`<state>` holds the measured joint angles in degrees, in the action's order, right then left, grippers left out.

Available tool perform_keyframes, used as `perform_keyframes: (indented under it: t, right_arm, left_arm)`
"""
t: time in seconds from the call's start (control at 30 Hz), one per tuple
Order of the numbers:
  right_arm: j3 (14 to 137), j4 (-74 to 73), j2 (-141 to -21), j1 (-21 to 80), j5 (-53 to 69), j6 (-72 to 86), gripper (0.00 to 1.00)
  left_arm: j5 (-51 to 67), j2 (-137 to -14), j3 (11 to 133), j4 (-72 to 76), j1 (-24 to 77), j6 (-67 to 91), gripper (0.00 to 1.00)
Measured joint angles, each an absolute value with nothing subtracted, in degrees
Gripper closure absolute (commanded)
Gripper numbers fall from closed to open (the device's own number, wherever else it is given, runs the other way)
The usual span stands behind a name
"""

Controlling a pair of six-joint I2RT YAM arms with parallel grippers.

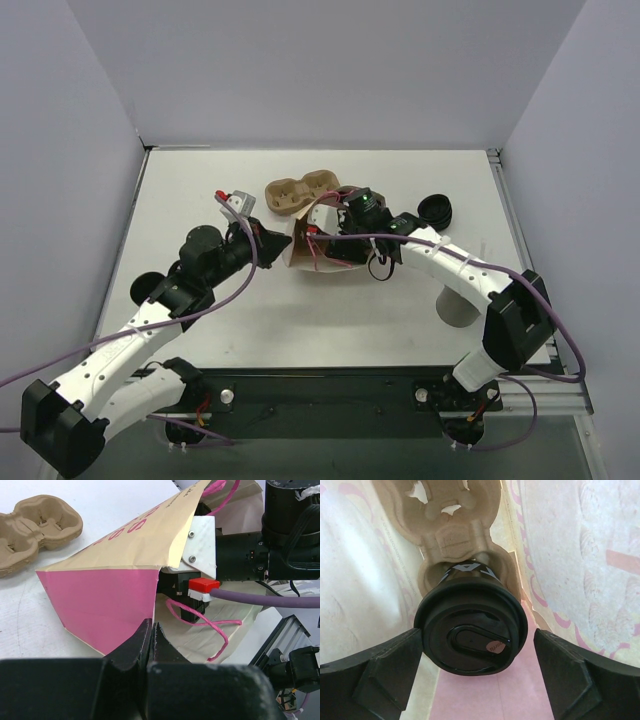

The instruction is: Pack the takeout coffee

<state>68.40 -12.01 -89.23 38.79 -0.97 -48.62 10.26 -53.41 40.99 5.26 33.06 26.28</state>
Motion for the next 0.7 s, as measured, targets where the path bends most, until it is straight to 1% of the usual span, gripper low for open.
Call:
perform_keyframes:
  t: [0.07,0.1,0.13,0.17,0.2,0.27,0.4,0.47,0.5,0.53,0.7]
  right_arm:
    - [68.71,-12.53,-89.23,38.92,-0.97,-48.34,0.0]
    - [68.82,-12.75,-89.19,39.0,-0.99,-48.16,0.02]
    - [68.95,-13.04,-89.14,39.09,-0.99,-48.03,0.05]
    - [69.08,-13.39,-89.12,39.09,-0.99,-47.97,0.13]
    - [69.28,-13.76,-89.12,39.09,-1.04,-47.92,0.16]
    - [69.58,-14.17,-89.12,39.09,-1.06,-47.7,0.17]
    - [69.69,-14.57,-88.97,39.09,-1.1,-47.27,0.17]
    - [69.69,-14.81,-88.82,39.09,-1.13,-46.87,0.15]
    - [69.69,-14.94,-88.68,39.09,-1.17,-46.7,0.12]
    - [69.69,-15.09,-88.53,39.09,-1.19,-46.54,0.0]
    - [69.69,-15.44,-87.92,39.16,-1.3,-46.41,0.0]
  left_arm:
    - [10.07,-53.47,41.41,4.56,33.43,26.35,1.0]
    - [9.89,-53.47,41.65,4.12,33.67,26.37,1.0]
    - [9.78,-53.47,41.74,3.97,33.78,26.37,1.0]
    - [9.58,-53.47,41.85,3.79,33.87,26.37,1.0]
    - [9.39,-53.47,41.98,3.51,34.0,26.37,1.0]
    - [9.17,-53.49,42.22,2.98,34.11,26.35,1.0]
    - [8.54,-53.93,43.09,1.78,34.22,26.35,1.0]
    - [8.14,-54.19,43.46,1.45,34.3,26.35,1.0]
    - [7.9,-54.26,43.64,1.26,34.41,26.35,1.0]
    - [7.73,-54.28,43.88,0.84,34.46,26.35,1.0]
    - [7.46,-54.35,44.75,-0.14,34.85,26.35,1.0]
